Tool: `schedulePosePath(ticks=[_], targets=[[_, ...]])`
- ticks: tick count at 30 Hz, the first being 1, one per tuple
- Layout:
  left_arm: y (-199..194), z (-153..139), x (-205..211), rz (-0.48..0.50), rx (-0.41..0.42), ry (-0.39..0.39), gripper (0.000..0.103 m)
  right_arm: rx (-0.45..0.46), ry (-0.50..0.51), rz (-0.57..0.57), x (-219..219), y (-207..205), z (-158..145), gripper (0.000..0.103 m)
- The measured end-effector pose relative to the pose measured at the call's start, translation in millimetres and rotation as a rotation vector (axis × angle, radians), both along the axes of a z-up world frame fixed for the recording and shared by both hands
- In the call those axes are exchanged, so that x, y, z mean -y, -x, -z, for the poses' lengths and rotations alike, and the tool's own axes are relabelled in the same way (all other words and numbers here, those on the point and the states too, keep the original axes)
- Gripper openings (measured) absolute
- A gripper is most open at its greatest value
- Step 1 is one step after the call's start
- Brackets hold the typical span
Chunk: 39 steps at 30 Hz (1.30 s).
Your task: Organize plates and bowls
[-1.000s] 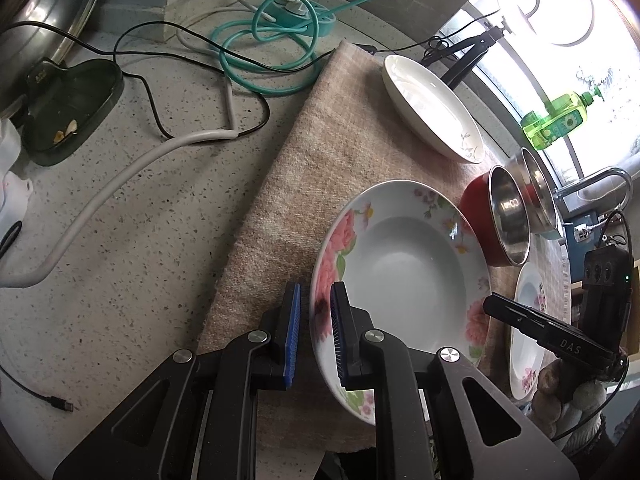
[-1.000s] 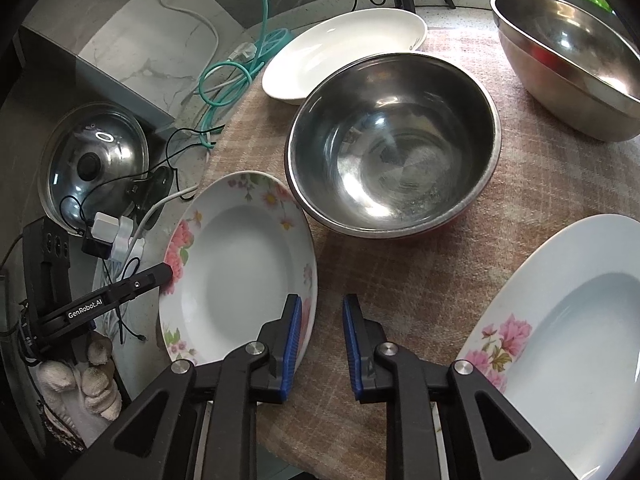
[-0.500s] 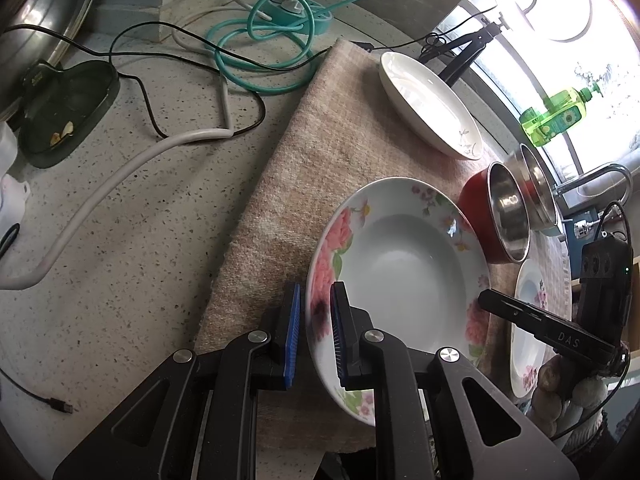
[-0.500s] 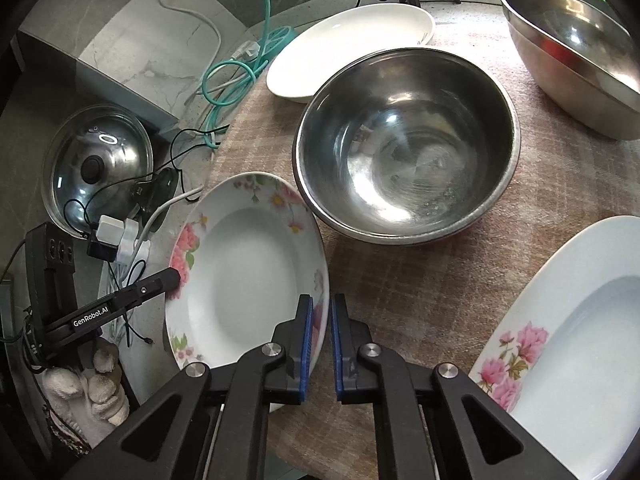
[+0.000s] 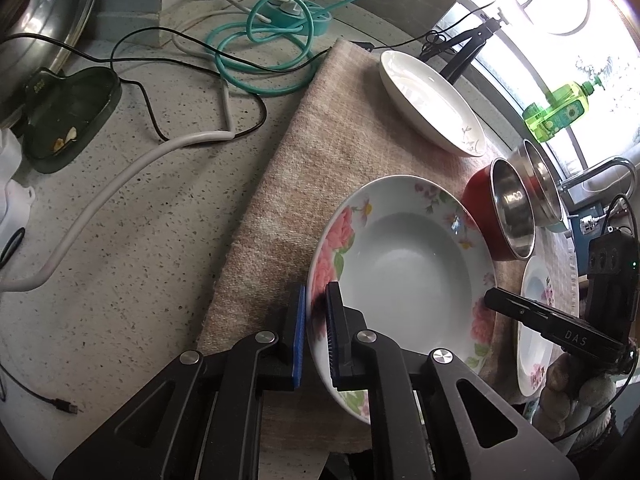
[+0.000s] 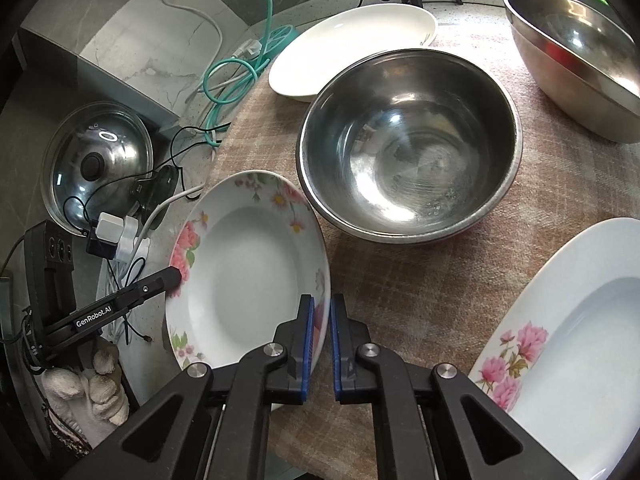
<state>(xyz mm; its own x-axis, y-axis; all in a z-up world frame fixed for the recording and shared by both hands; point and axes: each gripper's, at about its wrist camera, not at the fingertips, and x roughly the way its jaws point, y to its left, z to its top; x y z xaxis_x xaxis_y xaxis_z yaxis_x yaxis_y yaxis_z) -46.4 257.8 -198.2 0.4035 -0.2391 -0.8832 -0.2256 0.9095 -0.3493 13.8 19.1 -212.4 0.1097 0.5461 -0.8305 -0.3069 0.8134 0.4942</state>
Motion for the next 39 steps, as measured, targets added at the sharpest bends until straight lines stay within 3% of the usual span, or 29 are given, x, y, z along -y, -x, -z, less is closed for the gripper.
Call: schedulePosePath(ticks=[39], targets=[[13,-5,1,-0.058,-0.010,0.016,0.008,-0.018,-0.034,0.003,9,6,-6,0.008]])
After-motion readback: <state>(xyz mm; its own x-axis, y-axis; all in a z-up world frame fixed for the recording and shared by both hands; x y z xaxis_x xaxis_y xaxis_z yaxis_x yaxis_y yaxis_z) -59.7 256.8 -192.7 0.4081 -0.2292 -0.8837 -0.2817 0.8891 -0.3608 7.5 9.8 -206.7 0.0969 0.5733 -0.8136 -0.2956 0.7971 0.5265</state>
